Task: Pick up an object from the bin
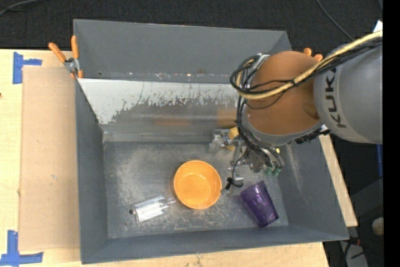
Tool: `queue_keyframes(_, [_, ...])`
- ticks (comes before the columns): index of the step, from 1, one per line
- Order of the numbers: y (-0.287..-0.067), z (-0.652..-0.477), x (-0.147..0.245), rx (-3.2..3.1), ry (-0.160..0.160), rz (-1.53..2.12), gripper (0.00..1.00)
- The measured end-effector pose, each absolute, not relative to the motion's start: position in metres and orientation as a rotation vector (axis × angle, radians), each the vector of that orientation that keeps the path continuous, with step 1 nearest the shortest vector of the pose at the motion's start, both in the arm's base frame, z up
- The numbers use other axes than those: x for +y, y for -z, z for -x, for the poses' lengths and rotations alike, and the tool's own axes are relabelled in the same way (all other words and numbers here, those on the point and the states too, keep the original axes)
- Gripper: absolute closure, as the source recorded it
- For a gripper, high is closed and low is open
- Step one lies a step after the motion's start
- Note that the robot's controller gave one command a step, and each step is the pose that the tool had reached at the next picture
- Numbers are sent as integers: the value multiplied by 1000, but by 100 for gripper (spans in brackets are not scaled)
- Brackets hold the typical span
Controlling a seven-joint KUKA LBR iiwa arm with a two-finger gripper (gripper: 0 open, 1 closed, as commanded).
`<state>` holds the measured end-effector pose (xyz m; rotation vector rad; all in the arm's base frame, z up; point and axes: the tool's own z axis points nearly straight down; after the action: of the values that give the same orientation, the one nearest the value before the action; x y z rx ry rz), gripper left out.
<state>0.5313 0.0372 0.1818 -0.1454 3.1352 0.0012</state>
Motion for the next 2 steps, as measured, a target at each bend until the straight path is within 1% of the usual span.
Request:
queue_keyframes(1, [-158, -487, 61, 3117, 1, 377, 0])
queue_keyframes(2, [-114, -551, 76, 3048, 0, 732, 0])
